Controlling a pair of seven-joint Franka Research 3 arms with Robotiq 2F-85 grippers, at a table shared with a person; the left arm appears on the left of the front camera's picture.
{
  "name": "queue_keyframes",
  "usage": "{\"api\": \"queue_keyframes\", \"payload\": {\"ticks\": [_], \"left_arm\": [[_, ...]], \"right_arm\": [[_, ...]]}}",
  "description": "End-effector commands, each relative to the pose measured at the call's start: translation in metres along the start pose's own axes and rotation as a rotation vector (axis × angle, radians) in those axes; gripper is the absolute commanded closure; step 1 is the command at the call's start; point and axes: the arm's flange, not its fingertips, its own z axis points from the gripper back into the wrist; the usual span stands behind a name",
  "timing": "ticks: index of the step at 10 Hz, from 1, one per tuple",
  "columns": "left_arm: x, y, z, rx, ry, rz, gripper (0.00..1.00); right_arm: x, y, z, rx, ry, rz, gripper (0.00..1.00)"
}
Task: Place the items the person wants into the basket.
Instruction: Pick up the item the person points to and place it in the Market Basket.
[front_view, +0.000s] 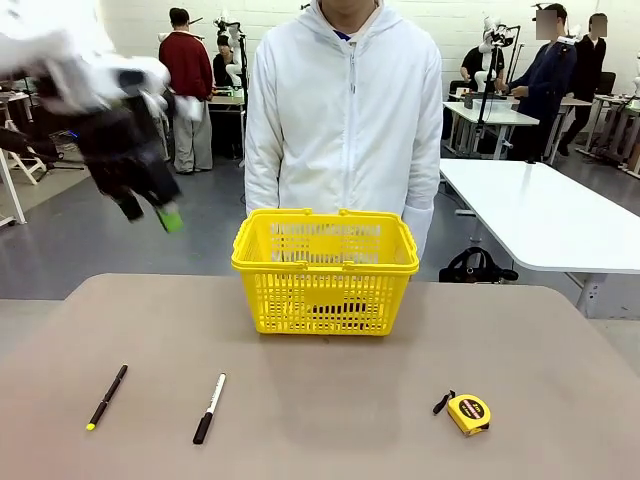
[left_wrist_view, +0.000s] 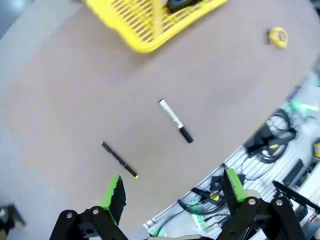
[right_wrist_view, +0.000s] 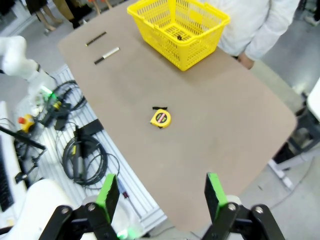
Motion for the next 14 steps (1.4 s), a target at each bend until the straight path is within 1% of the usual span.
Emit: {"api": "queue_keyframes", "payload": {"ticks": [1,2,3,4,5,6,7,8,9,11,14], "left_arm": [[-0.058,0.037,0.058,-0.243,-0.123,-0.123,0.0],[-0.08,0.051,0.076,-0.294,-0.201,-0.156,0.0],[-0.104,0.062,0.082,-0.318,-0.274,-0.17,0.0],[-0.115,0.081,0.083,-0.329,-0.324,-0.19,0.0],[-0.13,0.088,0.079,-0.342,-0.365,-0.211,0.0],[-0.157,0.087,0.076,-0.337,-0.413,-0.245,0.0],[-0.165,0.089,0.076,-0.312,-0.449,-0.272,0.0],[-0.181,0.089,0.076,-0.281,-0.484,-0.287,0.0],[-0.188,0.086,0.074,-0.209,-0.5,-0.269,0.0],[-0.19,0.089,0.073,-0.139,-0.494,-0.224,0.0],[-0.19,0.092,0.07,-0.129,-0.477,-0.186,0.0]], "right_arm": [[0.001,0.001,0.0,0.022,-0.021,0.017,0.11],[0.001,0.001,0.0,0.022,-0.021,0.017,0.11],[0.001,0.001,0.0,0.022,-0.021,0.017,0.11],[0.001,0.001,0.0,0.022,-0.021,0.017,0.11],[0.001,0.001,0.0,0.022,-0.021,0.017,0.11],[0.001,0.001,0.0,0.022,-0.021,0.017,0.11],[0.001,0.001,0.0,0.022,-0.021,0.017,0.11],[0.001,0.001,0.0,0.022,-0.021,0.017,0.11],[0.001,0.001,0.0,0.022,-0.021,0.017,0.11],[0.001,0.001,0.0,0.022,-0.021,0.017,0.11],[0.001,0.001,0.0,0.022,-0.021,0.017,0.11]]}}
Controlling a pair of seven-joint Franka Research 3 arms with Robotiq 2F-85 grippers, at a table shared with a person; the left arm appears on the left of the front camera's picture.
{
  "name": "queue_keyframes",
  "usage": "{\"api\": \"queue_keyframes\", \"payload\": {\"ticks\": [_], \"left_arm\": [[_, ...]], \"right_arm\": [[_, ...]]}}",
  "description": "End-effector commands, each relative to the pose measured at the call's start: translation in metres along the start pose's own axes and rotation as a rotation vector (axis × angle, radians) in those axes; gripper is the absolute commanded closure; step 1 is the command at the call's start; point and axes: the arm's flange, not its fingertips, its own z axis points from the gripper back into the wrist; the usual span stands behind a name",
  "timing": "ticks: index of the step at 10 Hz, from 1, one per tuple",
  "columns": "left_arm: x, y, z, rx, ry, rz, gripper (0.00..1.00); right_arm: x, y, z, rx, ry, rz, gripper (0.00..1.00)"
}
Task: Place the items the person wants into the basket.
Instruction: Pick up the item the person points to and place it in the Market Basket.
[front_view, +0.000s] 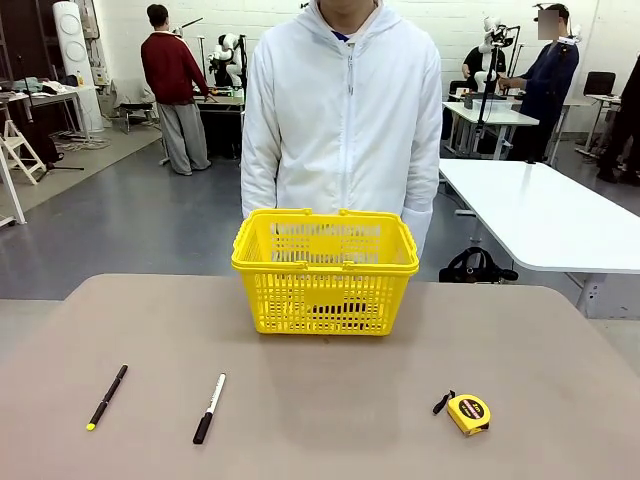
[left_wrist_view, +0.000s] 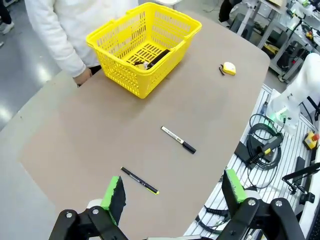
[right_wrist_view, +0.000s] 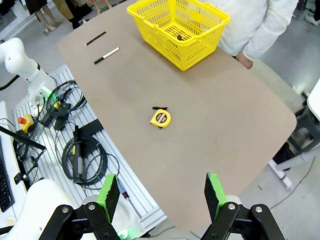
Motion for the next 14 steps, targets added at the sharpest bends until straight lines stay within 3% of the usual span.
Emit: {"api": "queue_keyframes", "payload": {"ticks": [1,14], "left_arm": [[0.0009,-0.0009,0.0033,-0.005,-0.004,-0.005,0.0],[0.0009,-0.0009,0.0033,-0.005,-0.004,-0.005,0.0]], "right_arm": [[0.0012,0.0007,0.0,0.022,-0.021,0.017,0.11],[0.0012,0.0007,0.0,0.022,-0.021,0.017,0.11]]}}
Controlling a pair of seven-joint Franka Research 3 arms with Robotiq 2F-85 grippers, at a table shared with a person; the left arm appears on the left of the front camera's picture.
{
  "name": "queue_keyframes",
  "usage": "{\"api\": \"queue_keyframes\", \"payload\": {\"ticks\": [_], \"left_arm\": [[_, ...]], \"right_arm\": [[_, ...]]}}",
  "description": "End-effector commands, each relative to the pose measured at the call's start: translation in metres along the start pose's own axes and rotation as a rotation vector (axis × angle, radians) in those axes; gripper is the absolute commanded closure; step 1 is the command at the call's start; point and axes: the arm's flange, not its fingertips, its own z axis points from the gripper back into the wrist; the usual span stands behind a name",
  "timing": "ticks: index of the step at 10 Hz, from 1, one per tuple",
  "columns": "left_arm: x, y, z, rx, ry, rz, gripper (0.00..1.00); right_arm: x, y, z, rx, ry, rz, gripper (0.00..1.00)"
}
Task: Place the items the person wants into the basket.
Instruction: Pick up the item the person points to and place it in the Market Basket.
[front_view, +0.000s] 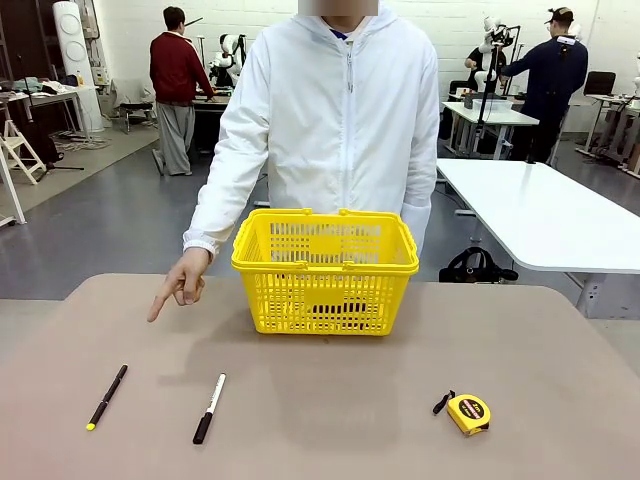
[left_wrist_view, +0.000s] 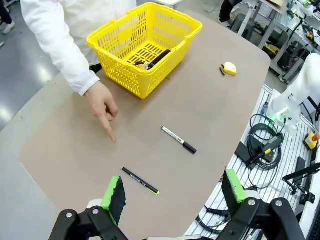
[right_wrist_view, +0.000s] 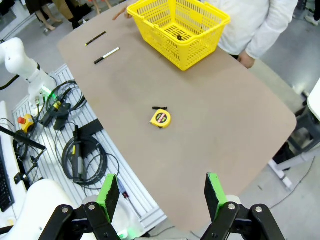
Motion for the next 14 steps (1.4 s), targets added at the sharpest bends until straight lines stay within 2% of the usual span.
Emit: {"api": "queue_keyframes", "payload": {"ticks": [1,2,3,5,7,10,14], "left_arm": [[0.0,-0.001,0.001,-0.007,0.0,-0.003,0.0],[0.0,0.0,0.0,0.0,0.0,0.0,0.0],[0.005,0.008,-0.024,0.076,0.148,0.031,0.0],[0.008,0.007,-0.09,0.339,0.424,0.199,0.0],[-0.007,0.002,-0.146,0.468,0.572,0.3,0.0],[-0.038,0.011,-0.208,0.487,0.632,0.423,0.0],[-0.069,0.019,-0.274,0.384,0.655,0.474,0.0]], "right_arm": [[0.001,0.001,0.0,0.022,-0.021,0.016,0.11],[0.001,0.001,0.0,0.022,-0.021,0.016,0.11],[0.001,0.001,0.0,0.022,-0.021,0.016,0.11],[0.001,0.001,0.0,0.022,-0.021,0.016,0.11],[0.001,0.001,0.0,0.022,-0.021,0.016,0.11],[0.001,0.001,0.0,0.022,-0.021,0.016,0.11],[0.001,0.001,0.0,0.022,-0.021,0.016,0.11]]}}
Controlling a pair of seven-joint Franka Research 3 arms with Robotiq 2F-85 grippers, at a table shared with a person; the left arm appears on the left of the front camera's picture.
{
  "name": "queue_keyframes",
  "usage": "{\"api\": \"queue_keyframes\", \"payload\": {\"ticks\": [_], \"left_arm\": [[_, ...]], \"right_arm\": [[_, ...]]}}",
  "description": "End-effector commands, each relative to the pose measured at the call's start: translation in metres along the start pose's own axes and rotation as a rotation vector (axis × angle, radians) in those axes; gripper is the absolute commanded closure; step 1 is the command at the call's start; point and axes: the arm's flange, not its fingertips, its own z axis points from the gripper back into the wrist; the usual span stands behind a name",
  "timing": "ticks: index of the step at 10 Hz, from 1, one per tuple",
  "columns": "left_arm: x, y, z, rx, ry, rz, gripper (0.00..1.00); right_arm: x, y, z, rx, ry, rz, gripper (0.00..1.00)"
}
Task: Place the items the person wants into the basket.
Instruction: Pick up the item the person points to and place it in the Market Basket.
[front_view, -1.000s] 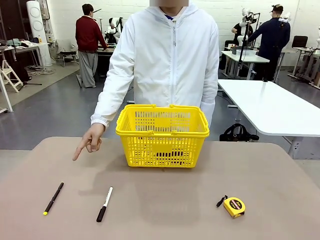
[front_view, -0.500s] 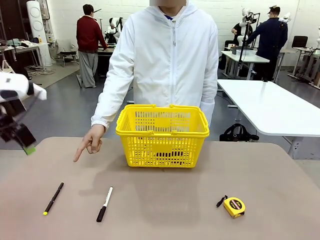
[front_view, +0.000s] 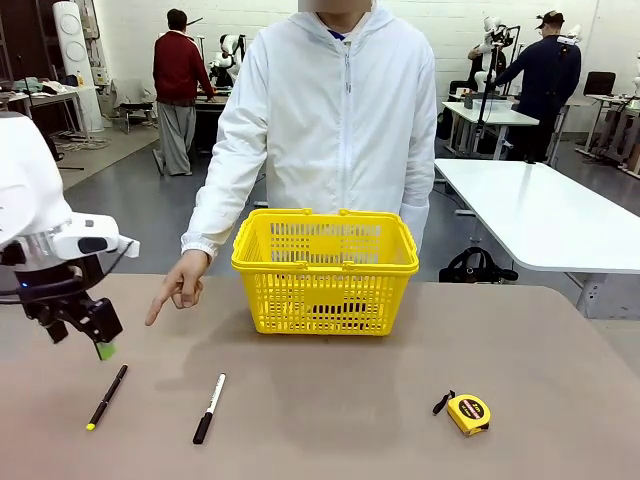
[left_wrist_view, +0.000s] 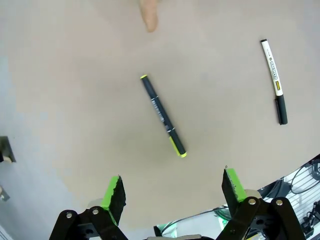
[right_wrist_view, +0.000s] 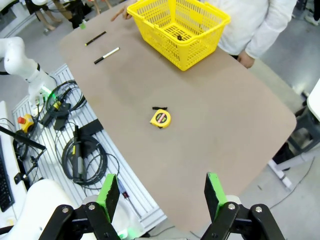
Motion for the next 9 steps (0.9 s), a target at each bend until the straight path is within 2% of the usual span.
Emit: {"api": "queue_keyframes", "payload": {"ticks": [1,3,4,9], "left_arm": [[-0.007,-0.004,-0.027,-0.041,-0.002,0.018,0.0],[-0.006,-0.004,-0.038,-0.049,-0.01,0.03,0.0],[0.008,-0.001,-0.021,-0.025,0.02,0.003,0.0],[0.01,0.0,-0.024,-0.03,0.017,0.009,0.0]], "right_arm": [[0.001,0.0,0.0,0.023,-0.022,0.015,0.11],[0.001,0.0,0.0,0.023,-0.022,0.015,0.11],[0.001,0.0,0.0,0.023,-0.022,0.015,0.11],[0.001,0.0,0.0,0.023,-0.022,0.015,0.11]]}}
